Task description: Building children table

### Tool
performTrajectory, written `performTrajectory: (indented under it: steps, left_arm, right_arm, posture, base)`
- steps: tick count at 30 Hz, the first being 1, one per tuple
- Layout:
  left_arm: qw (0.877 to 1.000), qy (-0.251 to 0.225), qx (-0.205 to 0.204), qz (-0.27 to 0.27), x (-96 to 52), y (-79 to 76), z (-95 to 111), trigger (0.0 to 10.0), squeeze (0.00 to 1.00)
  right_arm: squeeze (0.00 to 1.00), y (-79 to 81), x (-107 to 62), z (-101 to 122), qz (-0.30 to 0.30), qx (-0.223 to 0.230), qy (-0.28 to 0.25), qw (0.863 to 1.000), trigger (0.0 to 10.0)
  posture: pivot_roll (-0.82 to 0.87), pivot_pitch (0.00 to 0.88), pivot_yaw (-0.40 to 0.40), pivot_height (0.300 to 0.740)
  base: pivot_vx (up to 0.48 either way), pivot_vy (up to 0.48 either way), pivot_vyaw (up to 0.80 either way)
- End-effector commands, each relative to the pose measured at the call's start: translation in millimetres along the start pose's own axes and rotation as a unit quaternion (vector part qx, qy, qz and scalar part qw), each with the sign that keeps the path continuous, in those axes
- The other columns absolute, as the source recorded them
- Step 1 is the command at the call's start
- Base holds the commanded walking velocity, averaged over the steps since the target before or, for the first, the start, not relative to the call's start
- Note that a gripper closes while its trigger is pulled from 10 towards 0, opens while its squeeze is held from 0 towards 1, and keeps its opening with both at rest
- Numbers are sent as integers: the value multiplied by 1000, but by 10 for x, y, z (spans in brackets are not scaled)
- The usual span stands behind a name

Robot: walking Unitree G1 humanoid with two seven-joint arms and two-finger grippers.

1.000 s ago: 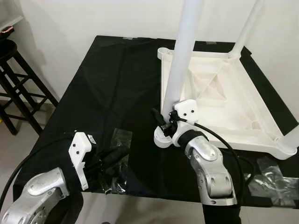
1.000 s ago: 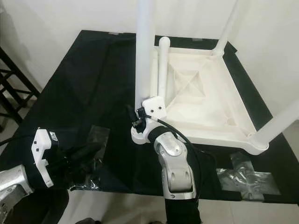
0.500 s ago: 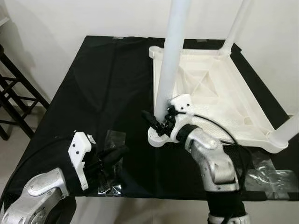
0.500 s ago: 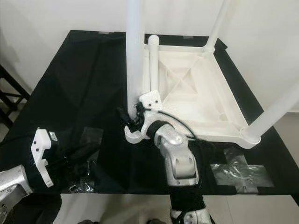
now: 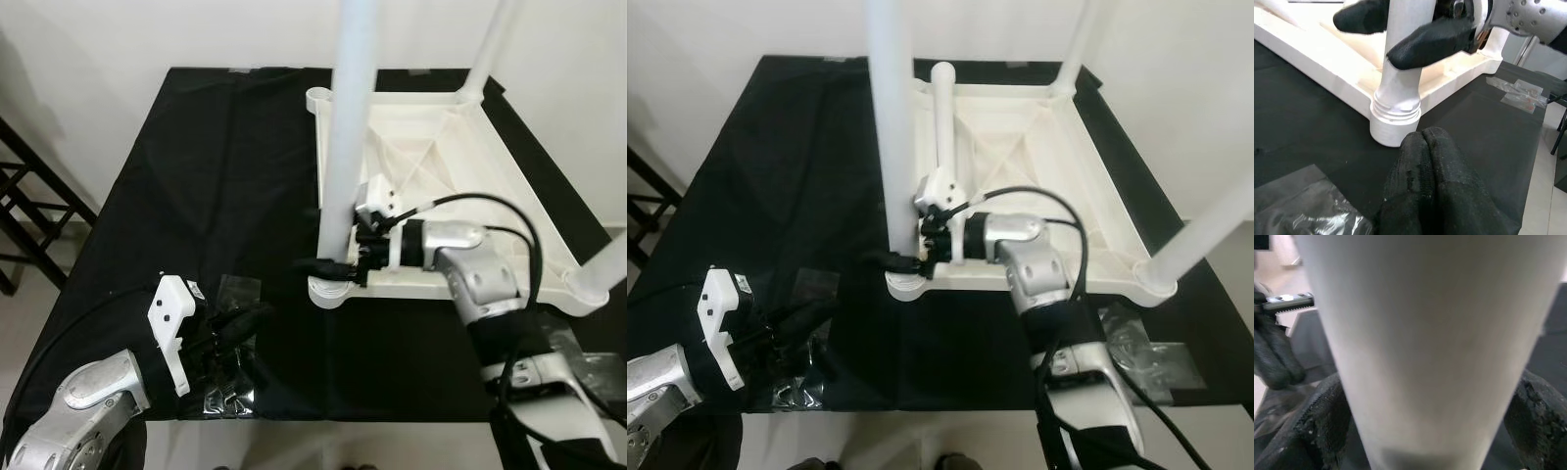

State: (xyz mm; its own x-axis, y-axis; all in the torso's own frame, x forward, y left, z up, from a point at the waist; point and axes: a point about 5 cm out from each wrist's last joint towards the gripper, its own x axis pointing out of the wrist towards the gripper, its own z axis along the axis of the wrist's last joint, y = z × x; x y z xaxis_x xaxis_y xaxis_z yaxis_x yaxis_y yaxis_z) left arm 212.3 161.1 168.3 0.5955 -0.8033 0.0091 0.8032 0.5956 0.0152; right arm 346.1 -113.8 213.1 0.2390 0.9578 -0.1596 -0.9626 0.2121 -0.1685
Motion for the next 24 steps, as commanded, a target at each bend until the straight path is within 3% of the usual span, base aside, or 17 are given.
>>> performTrajectory:
  steps: [1, 9, 10, 11, 12, 13, 24]
  left_arm:
    - [1000, 8, -4, -1, -6, -18, -35, 10000, 0]
    - [1000, 9, -4, -2, -13, -37, -27, 10000, 0]
    - [1000, 9, -4, -2, -13, -37, -27, 10000, 0]
    - [1000, 9, -4, -2, -18, -41, -26, 10000, 0]
    - [1000, 9, -4, -2, -18, -41, -26, 10000, 0]
    - [1000, 10, -3, -2, -27, -45, -25, 10000, 0]
    - [999, 29, 15, 28, -38, -20, -38, 10000, 0]
  right_arm:
    - [0, -9, 24, -28, 10, -2, 9, 1000, 10000]
    - [0, -142, -13, -97, 37, 11, 27, 999, 10000]
    - [0, -149, -13, -99, 39, 11, 27, 999, 4314]
    - [0, -161, -14, -123, 38, 12, 29, 999, 2980]
    - [0, -161, -14, -123, 38, 12, 29, 999, 2980]
    - [0, -169, -15, -145, 36, 14, 30, 999, 0]
    - [0, -169, -89, -273, 8, 23, 11, 1000, 0]
  posture:
    - [110, 135, -46, 740]
    - [125, 147, -45, 740]
    - [125, 147, -45, 740]
    - [132, 155, -41, 740]
    - [132, 155, -41, 740]
    - [135, 159, -39, 740]
    - [138, 166, -35, 740]
  base:
    - [0, 0, 0]
    - [0, 0, 0]
    - [0, 0, 0]
    - [0, 0, 0]
    - [0, 0, 0]
    - [0, 0, 0]
    - [0, 0, 0]
